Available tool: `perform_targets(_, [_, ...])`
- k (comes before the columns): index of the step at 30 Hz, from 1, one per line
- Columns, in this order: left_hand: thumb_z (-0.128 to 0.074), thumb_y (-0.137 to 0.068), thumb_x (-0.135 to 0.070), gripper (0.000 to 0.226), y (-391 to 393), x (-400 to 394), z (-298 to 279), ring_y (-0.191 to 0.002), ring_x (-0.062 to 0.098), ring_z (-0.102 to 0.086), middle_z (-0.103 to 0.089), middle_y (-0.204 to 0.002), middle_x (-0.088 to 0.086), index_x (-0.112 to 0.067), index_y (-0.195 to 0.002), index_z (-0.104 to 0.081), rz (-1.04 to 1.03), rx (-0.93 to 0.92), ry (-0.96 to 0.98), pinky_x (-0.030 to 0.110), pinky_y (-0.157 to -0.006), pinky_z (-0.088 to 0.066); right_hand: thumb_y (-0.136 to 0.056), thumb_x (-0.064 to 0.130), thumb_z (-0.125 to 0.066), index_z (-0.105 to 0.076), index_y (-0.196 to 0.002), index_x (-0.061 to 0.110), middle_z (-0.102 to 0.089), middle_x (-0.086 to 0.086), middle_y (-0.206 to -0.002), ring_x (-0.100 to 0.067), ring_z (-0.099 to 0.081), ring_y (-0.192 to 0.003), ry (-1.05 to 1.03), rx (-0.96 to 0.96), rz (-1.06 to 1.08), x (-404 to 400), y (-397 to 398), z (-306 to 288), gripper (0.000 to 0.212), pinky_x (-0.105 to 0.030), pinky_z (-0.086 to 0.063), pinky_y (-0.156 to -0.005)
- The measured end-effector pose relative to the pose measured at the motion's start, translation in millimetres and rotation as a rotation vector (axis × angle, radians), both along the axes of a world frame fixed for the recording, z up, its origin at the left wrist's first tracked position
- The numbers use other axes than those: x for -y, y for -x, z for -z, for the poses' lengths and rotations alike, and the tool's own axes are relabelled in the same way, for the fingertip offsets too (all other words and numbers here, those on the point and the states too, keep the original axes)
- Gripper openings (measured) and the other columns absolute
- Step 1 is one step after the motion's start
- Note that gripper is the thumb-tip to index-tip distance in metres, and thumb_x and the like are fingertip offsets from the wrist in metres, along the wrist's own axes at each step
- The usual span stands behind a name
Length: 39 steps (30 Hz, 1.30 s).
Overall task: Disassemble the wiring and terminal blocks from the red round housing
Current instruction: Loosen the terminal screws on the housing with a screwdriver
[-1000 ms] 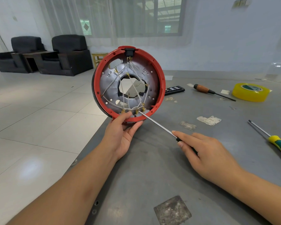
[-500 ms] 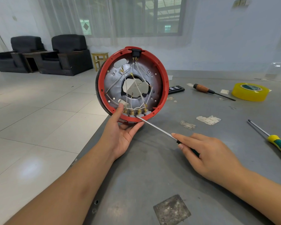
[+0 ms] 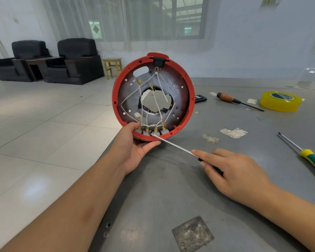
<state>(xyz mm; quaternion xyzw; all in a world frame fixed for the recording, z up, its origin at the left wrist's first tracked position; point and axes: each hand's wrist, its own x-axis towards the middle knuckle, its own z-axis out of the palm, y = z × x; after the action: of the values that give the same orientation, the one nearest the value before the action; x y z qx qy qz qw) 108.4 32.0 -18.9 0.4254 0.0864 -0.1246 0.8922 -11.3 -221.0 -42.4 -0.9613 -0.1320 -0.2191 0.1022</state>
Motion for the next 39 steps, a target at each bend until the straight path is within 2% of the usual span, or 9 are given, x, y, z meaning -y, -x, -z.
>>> perform_targets(10, [-0.049, -0.109, -0.026, 0.034, 1, -5, -8, -0.111, 0.045, -0.073, -0.071, -0.129, 0.02, -0.011, -0.138, -0.06, 0.079, -0.076, -0.096, 0.062, -0.088, -0.061, -0.1, 0.051, -0.028, -0.055, -0.139, 0.047, -0.062, 0.017, -0.088, -0.012, -0.062, -0.066, 0.063, -0.026, 0.016, 0, 0, -1, 0.047, -0.03, -0.046, -0.047])
perform_targets(15, [-0.053, -0.107, -0.027, 0.031, 6, -2, -13, -0.107, 0.042, -0.072, -0.068, -0.126, 0.02, -0.011, -0.133, -0.059, 0.022, -0.104, -0.165, 0.061, -0.076, -0.064, -0.1, 0.052, -0.027, -0.054, -0.14, 0.047, -0.062, 0.018, -0.089, -0.012, -0.062, -0.067, 0.063, -0.051, 0.02, 1, 1, -3, 0.049, -0.03, -0.047, -0.048])
perform_targets(20, [-0.052, -0.108, -0.042, 0.037, 6, -9, -20, -0.096, 0.039, -0.078, -0.072, -0.122, 0.021, -0.014, -0.128, -0.063, 0.1, -0.082, -0.295, 0.055, -0.073, -0.066, -0.099, 0.055, -0.023, -0.05, -0.142, 0.05, -0.061, 0.018, -0.092, -0.012, -0.063, -0.073, 0.058, -0.094, 0.016, 0, 1, -5, 0.051, -0.035, -0.051, -0.053])
perform_targets(24, [-0.056, -0.105, -0.051, 0.04, 1, -18, -21, -0.1, 0.034, -0.075, -0.071, -0.117, 0.019, -0.016, -0.122, -0.065, 0.133, -0.088, -0.434, 0.048, -0.067, -0.065, -0.099, 0.054, -0.024, -0.052, -0.14, 0.05, -0.062, 0.018, -0.093, -0.012, -0.063, -0.072, 0.062, -0.07, 0.028, -1, 2, -7, 0.05, -0.032, -0.049, -0.05])
perform_targets(26, [-0.056, -0.103, -0.055, 0.044, -2, -21, -18, -0.084, 0.022, -0.062, -0.066, -0.097, 0.011, -0.012, -0.109, -0.065, 0.128, -0.11, -0.548, 0.036, -0.057, -0.061, -0.099, 0.053, -0.024, -0.053, -0.139, 0.051, -0.062, 0.019, -0.092, -0.012, -0.063, -0.07, 0.07, -0.06, 0.036, -1, 3, -8, 0.05, -0.029, -0.045, -0.047])
perform_targets(28, [-0.051, -0.103, -0.056, 0.043, -5, -26, -15, -0.058, 0.014, -0.041, -0.049, -0.069, 0.003, -0.014, -0.094, -0.057, 0.151, -0.113, -0.663, 0.023, -0.046, -0.044, -0.098, 0.052, -0.025, -0.055, -0.138, 0.05, -0.062, 0.018, -0.09, -0.013, -0.063, -0.068, 0.075, -0.047, 0.039, -2, 3, -9, 0.049, -0.027, -0.042, -0.046])
perform_targets(30, [-0.046, -0.106, -0.052, 0.038, -8, -29, -14, -0.046, 0.012, -0.029, -0.038, -0.057, -0.002, -0.019, -0.087, -0.049, 0.17, -0.095, -0.721, 0.019, -0.041, -0.028, -0.098, 0.052, -0.026, -0.056, -0.137, 0.05, -0.062, 0.018, -0.09, -0.014, -0.063, -0.068, 0.073, -0.037, 0.04, -2, 3, -9, 0.049, -0.027, -0.042, -0.046])
perform_targets(33, [-0.046, -0.108, -0.045, 0.034, -9, -27, -11, -0.043, 0.01, -0.027, -0.038, -0.053, -0.004, -0.021, -0.083, -0.043, 0.17, -0.047, -0.707, 0.02, -0.038, -0.02, -0.099, 0.051, -0.027, -0.056, -0.138, 0.048, -0.063, 0.017, -0.09, -0.015, -0.064, -0.068, 0.068, -0.03, 0.04, 0, 2, -9, 0.048, -0.028, -0.043, -0.046])
perform_targets(39, [-0.053, -0.109, -0.031, 0.021, -6, -13, -1, -0.04, 0.011, -0.039, -0.051, -0.052, 0.002, -0.014, -0.096, -0.052, 0.081, 0.0, -0.636, 0.02, -0.038, -0.027, -0.099, 0.05, -0.029, -0.055, -0.139, 0.05, -0.064, 0.017, -0.094, -0.015, -0.065, -0.073, 0.091, -0.028, 0.067, 6, -1, -8, 0.047, -0.027, -0.038, -0.047])
